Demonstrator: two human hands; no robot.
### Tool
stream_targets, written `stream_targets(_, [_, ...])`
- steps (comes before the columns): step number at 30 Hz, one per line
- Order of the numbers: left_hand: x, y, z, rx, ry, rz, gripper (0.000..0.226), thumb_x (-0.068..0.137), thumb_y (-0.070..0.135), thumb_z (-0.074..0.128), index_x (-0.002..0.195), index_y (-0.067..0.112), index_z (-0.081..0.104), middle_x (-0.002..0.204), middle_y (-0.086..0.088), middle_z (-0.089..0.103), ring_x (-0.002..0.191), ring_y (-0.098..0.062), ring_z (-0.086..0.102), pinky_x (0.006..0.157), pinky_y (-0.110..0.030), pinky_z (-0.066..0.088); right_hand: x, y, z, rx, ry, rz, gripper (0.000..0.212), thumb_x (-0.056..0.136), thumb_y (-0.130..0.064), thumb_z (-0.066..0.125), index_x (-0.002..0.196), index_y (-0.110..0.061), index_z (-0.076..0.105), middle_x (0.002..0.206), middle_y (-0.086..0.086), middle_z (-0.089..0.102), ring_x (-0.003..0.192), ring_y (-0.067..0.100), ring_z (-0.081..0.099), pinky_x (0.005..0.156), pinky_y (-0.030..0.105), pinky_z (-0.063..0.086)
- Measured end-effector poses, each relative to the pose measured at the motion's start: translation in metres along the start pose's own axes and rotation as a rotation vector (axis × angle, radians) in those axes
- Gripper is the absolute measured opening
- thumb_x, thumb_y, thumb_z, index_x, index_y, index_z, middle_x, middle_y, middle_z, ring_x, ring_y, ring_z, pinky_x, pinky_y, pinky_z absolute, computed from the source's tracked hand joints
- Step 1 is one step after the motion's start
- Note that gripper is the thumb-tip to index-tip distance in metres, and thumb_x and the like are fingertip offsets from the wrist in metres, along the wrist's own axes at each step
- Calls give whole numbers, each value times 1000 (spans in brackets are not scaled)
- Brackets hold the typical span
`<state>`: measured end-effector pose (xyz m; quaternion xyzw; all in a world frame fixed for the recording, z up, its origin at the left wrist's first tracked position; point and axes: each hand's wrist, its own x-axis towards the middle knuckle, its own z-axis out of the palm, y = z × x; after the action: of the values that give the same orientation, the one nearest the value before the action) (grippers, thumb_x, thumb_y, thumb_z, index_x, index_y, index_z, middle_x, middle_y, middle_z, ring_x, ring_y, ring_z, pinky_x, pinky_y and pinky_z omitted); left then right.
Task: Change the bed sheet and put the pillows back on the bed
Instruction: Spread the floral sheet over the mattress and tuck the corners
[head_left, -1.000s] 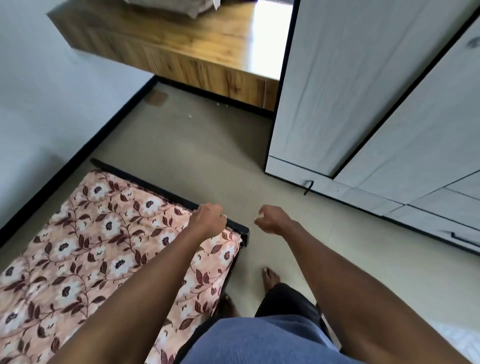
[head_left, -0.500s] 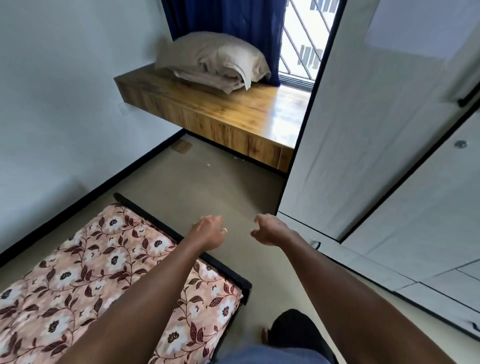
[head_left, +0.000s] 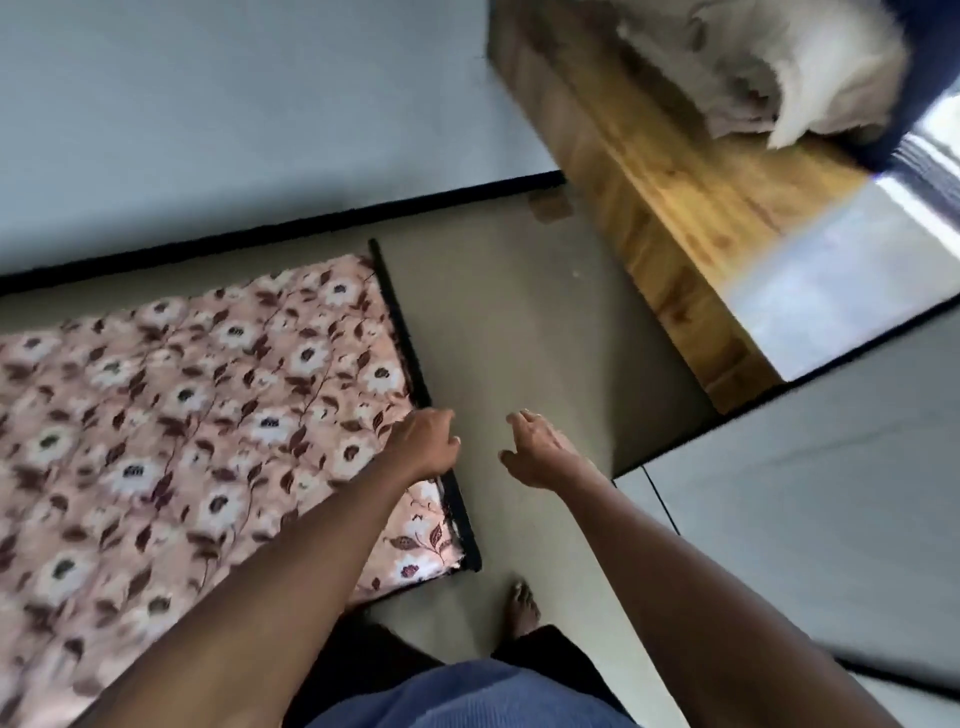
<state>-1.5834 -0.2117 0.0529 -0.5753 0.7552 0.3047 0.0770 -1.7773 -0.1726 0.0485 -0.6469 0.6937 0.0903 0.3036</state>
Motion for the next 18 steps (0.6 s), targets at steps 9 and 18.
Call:
stream_targets(9, [-50,-102,36,-290,112,-488,52,88,44,48,133,20,53,125,-8,63,120,-34,59,94,-46,51,90,-79,4,-219,-249,-359,65,101,-29,53,159,-13,28,166,16,22,154,35,22,123,45,22])
stream_targets(18, [-18,-195,56,-514,134,-825,62,98,39,49,154,17,34,149,-16,46,140,-35,41,114,-46,38,174,-136,43,-518,-445,-602,74,99,-25,56,162,-16,17,171,10,5,159,27,3,128,51,8])
